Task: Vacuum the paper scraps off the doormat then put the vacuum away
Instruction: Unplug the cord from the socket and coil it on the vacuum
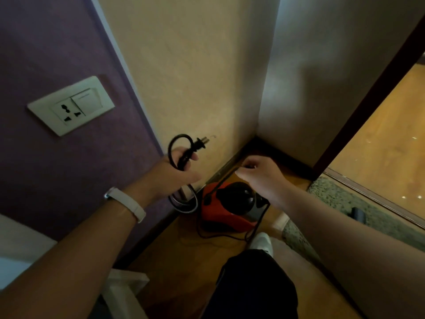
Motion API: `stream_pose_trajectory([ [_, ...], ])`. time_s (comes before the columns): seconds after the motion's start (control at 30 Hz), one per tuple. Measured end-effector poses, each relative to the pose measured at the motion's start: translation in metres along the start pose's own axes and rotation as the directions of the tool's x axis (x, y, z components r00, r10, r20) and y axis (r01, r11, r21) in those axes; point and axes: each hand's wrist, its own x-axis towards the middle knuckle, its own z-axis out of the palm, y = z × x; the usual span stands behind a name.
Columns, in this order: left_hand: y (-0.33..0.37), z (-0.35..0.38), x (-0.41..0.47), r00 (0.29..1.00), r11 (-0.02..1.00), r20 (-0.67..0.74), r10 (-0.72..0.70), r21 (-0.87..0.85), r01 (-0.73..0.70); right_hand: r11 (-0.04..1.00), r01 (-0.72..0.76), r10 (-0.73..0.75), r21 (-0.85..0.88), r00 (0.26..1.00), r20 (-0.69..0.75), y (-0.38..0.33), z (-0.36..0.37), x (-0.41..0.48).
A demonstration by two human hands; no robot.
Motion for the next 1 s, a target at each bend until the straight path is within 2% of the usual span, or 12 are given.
stream_pose_trajectory([
  [0.13, 0.005, 0.03, 0.005, 0.974, 0.994, 0.223, 0.049, 0.086, -0.069, 0.998, 0.015, -0.015, 0.055, 1.0, -0.005, -0.022, 0.003, -0.003],
  [0.23, 0.007, 0.057, 0.01, 0.953, 0.984, 0.277, 0.123, 0.088, -0.153, 0.982, 0.03, -0.025, 0.186, 0.999, -0.027, -0.037, 0.006, -0.003],
  [0.33, 0.003, 0.073, 0.018, 0.956, 0.981, 0.238, 0.171, 0.046, -0.187, 0.899, 0.067, -0.057, 0.434, 0.998, -0.035, -0.047, 0.006, -0.002],
  [0.43, 0.01, 0.089, 0.021, 0.945, 0.959, 0.171, 0.279, -0.103, -0.265, 0.801, 0.076, -0.087, 0.594, 0.996, -0.009, -0.053, 0.008, -0.001],
  [0.57, 0.012, 0.103, 0.025, 0.973, 0.949, -0.013, 0.232, -0.215, -0.229, 0.769, 0.09, -0.135, 0.633, 0.99, 0.024, -0.05, -0.001, -0.004],
  [0.7, 0.011, 0.095, 0.028, 0.977, 0.934, -0.127, 0.17, -0.297, -0.2, 0.731, 0.146, -0.206, 0.666, 0.979, 0.011, -0.032, -0.02, -0.009],
  [0.77, 0.014, 0.087, 0.027, 0.972, 0.931, -0.216, 0.088, -0.329, -0.157, 0.808, 0.197, -0.208, 0.555, 0.977, -0.043, -0.014, -0.024, -0.008],
  [0.83, 0.018, 0.078, 0.027, 0.955, 0.914, -0.29, 0.053, -0.372, -0.163, 0.905, 0.182, -0.181, 0.385, 0.983, -0.038, 0.006, -0.018, -0.009],
  [0.93, 0.031, 0.059, 0.024, 0.946, 0.812, -0.322, 0.032, -0.543, -0.212, 0.986, 0.121, -0.14, 0.119, 0.976, 0.166, 0.038, 0.008, -0.012],
  [1.0, 0.042, 0.048, 0.021, 0.947, 0.731, -0.317, 0.045, -0.635, -0.248, 0.991, 0.128, -0.108, -0.05, 0.949, 0.296, 0.05, 0.028, -0.016],
])
